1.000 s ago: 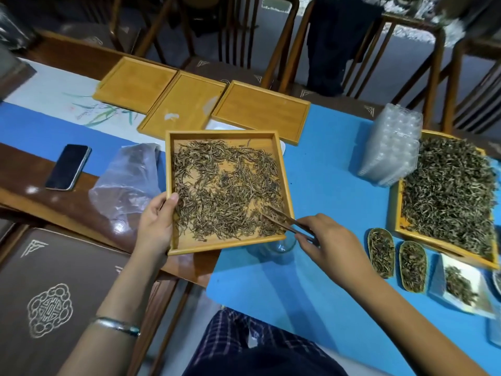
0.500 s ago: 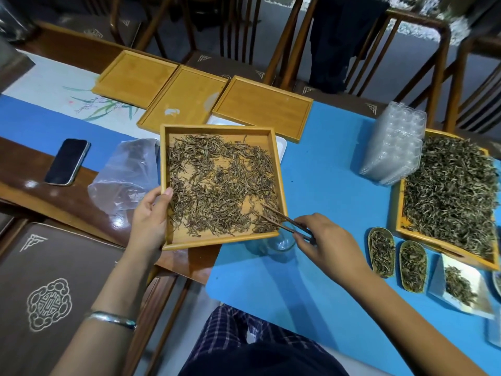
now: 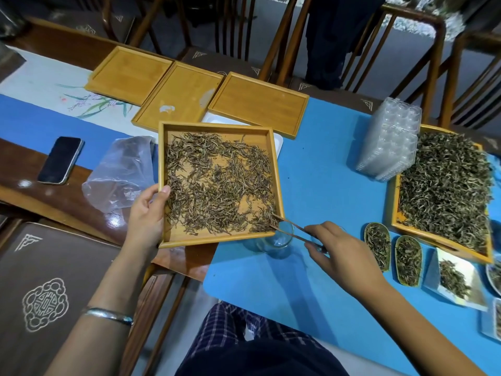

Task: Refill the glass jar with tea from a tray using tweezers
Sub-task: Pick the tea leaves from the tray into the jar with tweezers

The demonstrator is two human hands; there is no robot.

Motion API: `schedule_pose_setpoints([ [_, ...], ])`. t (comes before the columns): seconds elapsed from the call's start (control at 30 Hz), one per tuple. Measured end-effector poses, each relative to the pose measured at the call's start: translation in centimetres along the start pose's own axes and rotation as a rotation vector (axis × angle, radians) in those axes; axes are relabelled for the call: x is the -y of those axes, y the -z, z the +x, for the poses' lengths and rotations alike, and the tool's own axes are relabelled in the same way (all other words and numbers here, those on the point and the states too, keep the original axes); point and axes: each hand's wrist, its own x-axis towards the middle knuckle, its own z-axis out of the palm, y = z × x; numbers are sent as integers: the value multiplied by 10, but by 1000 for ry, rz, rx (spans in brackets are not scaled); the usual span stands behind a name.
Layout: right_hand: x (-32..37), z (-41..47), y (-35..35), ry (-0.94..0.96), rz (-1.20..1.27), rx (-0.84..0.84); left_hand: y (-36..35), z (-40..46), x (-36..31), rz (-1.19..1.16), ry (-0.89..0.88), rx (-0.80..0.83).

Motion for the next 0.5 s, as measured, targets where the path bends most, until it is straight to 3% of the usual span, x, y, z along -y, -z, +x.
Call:
schedule_pose_setpoints([
  [0.2,15,13,5,40,-53,-197,-1,0,2,20,6,12],
  [0.5,23,20,-6,167,-108,-83,1,1,3,15,5,11],
])
